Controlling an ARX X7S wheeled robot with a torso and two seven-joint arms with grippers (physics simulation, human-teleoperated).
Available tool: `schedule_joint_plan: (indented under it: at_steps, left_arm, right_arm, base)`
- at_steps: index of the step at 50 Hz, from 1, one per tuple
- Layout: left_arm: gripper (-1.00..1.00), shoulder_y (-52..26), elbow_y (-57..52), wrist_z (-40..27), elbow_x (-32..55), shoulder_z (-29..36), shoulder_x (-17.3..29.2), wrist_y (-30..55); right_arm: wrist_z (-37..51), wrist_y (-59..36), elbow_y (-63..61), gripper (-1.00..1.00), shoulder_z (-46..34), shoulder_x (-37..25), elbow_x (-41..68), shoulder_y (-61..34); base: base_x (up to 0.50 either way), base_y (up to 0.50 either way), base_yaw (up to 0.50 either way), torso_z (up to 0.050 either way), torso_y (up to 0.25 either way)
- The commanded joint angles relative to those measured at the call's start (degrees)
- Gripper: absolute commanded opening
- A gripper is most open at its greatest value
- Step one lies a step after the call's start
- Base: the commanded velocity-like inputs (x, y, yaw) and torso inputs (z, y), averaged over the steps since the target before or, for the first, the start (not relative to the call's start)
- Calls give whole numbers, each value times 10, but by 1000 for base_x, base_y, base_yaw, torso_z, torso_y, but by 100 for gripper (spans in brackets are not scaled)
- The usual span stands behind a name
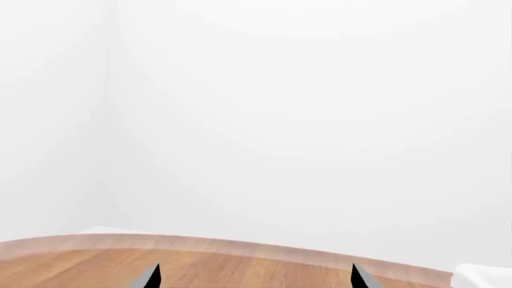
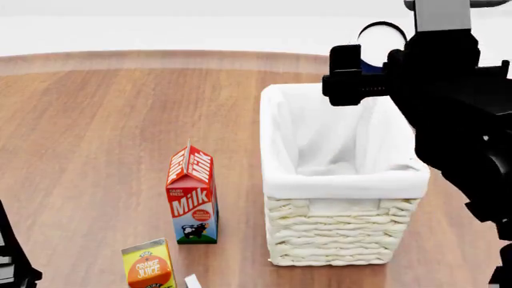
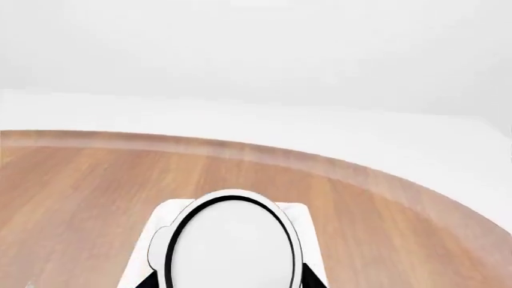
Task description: Pick up the alphabet soup, and put it in the basket.
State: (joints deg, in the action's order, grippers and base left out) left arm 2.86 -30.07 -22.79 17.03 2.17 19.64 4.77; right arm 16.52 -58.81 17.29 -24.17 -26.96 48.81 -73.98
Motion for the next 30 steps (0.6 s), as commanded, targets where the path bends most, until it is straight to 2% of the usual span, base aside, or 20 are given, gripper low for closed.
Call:
schedule_joint_plan:
  at_steps: [1,9,30]
  left_arm:
    - [100,3,-6,-3,5,0,1,1]
    - [100,4,-11,-5,11,-2,2,2]
    - [100,5,2,-3,11,4,0,-13]
  right_arm:
    - [-82,31,199,-100,-84,63,-87,-95]
    - [-107,81,304,-100,-84,87,-104,-112]
    - [-150,117,378,-100,-90,120,-108,-111]
  base:
    - [0,0,0,0,0]
    - [0,0,0,0,0]
    - [0,0,0,1,1]
